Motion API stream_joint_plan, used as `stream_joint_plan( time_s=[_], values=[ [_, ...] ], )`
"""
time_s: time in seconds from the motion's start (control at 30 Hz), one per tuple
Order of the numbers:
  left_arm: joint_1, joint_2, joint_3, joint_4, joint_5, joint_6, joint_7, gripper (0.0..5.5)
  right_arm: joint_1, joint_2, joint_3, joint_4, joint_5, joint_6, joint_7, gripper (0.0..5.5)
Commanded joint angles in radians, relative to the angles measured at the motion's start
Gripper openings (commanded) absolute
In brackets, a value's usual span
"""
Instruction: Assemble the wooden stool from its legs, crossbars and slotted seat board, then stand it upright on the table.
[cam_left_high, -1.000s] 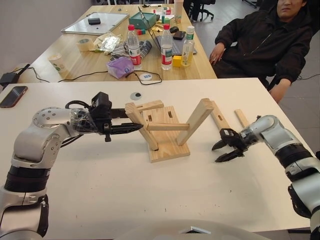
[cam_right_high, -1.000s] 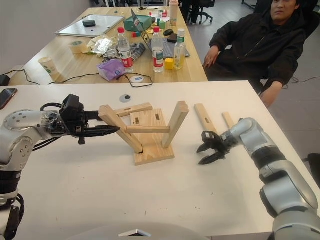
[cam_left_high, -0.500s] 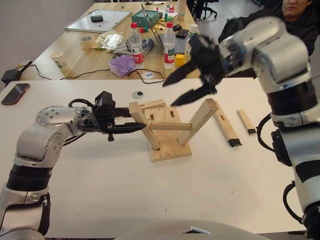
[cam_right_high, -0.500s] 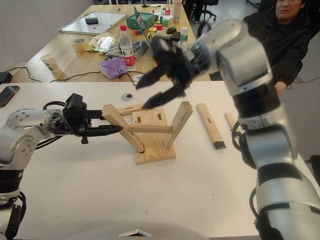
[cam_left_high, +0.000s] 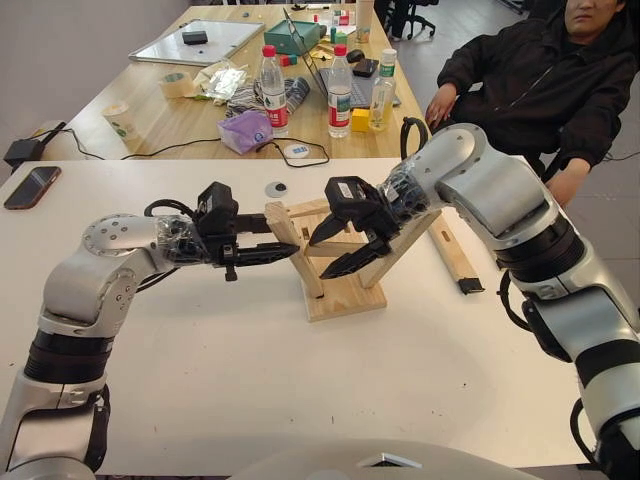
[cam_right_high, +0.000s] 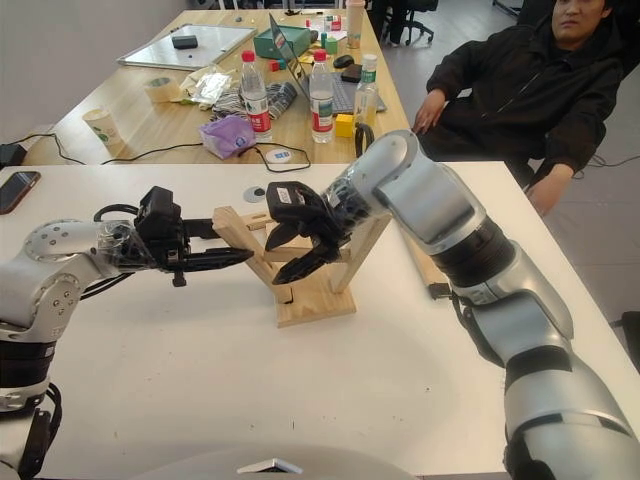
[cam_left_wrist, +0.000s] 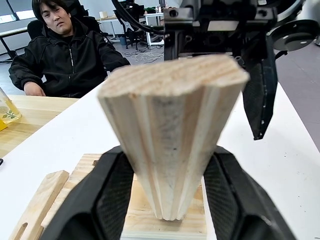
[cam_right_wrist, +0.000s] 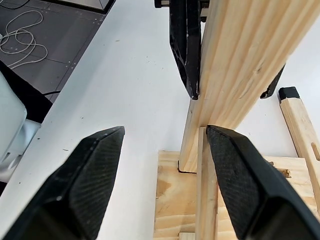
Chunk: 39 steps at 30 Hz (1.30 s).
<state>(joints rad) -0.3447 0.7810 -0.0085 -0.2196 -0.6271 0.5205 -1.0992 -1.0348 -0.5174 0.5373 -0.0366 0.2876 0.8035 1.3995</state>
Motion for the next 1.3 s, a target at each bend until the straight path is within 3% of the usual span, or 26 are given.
stream_joint_plan(
  time_s=[0.03, 0.2, 0.7, 1.3],
  values=[
    [0.028, -0.009, -0.028, -0.001, 0.041, 0.022, 0.029, 2.03, -0.007, 0.013, -0.004, 0.018, -0.010, 0.002, -0.021, 3.04],
    [0.035, -0.013, -0.027, -0.009, 0.039, 0.019, 0.039, 2.03, -0.006, 0.035, -0.004, 0.088, -0.039, -0.024, -0.070, 2.96],
    [0.044, -0.014, -0.019, -0.016, 0.034, 0.018, 0.047, 2.03, 0.031, 0.025, 0.028, 0.127, -0.101, -0.090, -0.056, 0.42],
    [0.063, -0.005, 0.014, -0.058, 0.004, 0.028, 0.047, 2.03, 0.062, 0.021, 0.100, 0.233, -0.196, -0.208, -0.046, 0.39]
  ],
)
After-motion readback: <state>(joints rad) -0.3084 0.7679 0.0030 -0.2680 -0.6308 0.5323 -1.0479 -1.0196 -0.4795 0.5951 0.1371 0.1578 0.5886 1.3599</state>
